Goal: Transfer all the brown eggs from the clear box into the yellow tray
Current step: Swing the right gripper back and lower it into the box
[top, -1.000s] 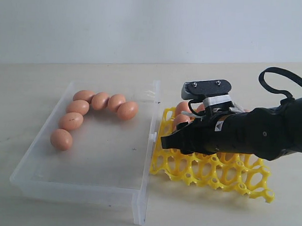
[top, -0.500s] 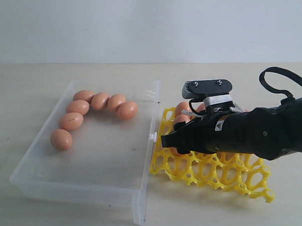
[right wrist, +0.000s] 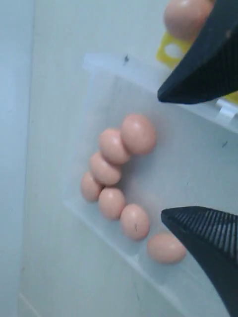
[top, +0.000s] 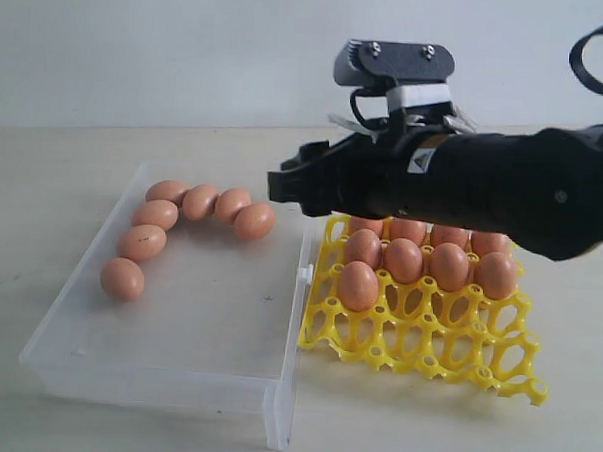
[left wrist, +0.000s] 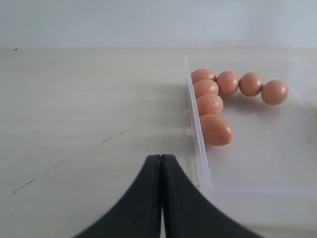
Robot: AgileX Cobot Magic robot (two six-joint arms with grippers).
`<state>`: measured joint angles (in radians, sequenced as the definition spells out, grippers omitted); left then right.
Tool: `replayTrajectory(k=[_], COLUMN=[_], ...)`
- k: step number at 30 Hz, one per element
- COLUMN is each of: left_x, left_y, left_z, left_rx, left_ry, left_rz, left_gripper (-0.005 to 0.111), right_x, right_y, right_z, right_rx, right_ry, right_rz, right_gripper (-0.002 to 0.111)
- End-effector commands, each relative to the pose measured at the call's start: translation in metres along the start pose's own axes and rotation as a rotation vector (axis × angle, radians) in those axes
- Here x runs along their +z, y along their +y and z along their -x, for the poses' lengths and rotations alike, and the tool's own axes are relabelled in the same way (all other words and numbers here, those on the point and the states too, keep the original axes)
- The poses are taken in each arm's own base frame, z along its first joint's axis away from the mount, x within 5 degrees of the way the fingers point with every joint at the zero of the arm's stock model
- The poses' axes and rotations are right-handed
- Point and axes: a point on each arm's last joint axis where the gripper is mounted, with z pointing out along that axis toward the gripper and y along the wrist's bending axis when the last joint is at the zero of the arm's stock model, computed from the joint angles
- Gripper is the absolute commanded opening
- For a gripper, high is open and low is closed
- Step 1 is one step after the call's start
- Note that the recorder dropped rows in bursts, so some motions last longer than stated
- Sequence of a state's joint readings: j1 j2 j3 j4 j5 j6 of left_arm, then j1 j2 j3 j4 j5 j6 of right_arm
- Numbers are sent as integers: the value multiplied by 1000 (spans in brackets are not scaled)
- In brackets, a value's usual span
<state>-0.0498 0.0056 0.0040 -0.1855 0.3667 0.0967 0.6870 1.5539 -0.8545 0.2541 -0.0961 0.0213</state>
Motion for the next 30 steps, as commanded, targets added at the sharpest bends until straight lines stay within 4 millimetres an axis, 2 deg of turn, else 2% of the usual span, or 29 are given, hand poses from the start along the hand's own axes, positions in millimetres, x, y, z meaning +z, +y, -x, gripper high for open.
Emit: replayTrajectory(k=[1,4,7,16,20,23,30], left_x=[-1,-1,-1,-1,-1,-1,-1], left_y=[0,0,0,0,0,0,0], left_z=[2,2,2,2,2,2,2], left_rx=[0,0,0,0,0,0,0], left_ry=[-14,-14,-14,-14,-14,-14,-14], left_rz=[0,0,0,0,0,0,0], left_gripper=[0,0,0,0,0,0,0], right_x=[-1,5,20,101,143,166,190], right_y=[31,50,65,95,103,108,115], right_z=[20,30,44,60,51,41,20], right_rx=[-90,-164,-193,-325,-416,-456,-437], right_ry=[4,62,160,460,511,530,607], right_rz=[80,126,157,245,284,315,432], right_gripper=[55,55,55,55,55,55,55])
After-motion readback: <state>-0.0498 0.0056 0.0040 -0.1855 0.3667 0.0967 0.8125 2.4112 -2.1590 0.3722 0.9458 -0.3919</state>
